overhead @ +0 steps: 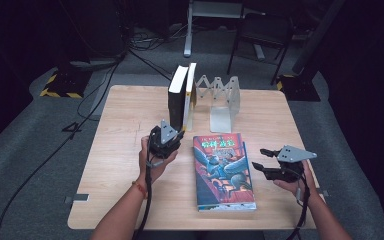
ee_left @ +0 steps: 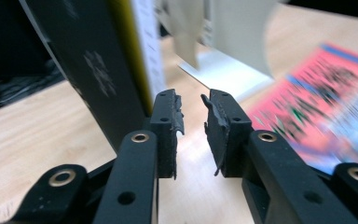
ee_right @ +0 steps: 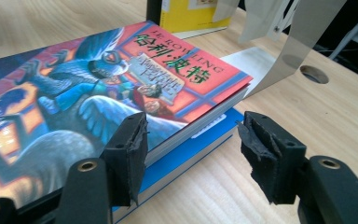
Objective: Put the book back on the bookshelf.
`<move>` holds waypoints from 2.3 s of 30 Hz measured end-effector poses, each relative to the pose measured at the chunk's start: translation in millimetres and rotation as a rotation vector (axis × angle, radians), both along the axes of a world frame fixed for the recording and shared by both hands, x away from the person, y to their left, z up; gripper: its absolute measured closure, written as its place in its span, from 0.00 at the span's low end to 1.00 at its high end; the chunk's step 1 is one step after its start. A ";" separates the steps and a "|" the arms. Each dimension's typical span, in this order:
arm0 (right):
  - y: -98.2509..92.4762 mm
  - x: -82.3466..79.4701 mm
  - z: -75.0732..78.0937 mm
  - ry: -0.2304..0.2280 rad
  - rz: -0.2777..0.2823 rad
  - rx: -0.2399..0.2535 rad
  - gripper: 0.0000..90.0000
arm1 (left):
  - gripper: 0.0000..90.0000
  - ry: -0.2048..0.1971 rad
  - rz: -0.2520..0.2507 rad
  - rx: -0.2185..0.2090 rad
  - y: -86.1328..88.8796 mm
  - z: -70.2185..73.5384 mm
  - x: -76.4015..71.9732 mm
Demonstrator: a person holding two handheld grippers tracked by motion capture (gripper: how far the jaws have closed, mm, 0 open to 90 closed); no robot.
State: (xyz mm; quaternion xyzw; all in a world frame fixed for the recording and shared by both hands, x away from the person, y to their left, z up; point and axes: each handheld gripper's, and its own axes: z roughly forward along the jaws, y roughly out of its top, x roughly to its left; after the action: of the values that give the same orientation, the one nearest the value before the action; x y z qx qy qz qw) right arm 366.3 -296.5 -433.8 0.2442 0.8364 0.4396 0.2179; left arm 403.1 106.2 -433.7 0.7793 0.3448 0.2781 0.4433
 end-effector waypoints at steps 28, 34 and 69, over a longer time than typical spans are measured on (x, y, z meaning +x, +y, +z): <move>11.7 -70.8 -9.5 0.207 0.223 -0.176 0.44 | 0.45 0.293 -0.296 0.168 44.0 -59.7 -88.0; 14.9 -66.8 -15.4 0.252 0.185 -0.257 0.50 | 0.47 0.332 -0.297 0.159 42.8 -65.2 -81.3; 15.2 -47.0 -6.1 0.361 0.142 -0.052 0.46 | 0.42 0.317 -0.285 0.124 32.1 -69.2 -79.8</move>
State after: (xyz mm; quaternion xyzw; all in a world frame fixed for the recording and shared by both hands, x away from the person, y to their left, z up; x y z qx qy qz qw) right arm 319.2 -281.2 -439.9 0.2539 0.8880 0.3814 0.0393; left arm 323.3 138.3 -502.9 0.8800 0.2788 0.1072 0.3693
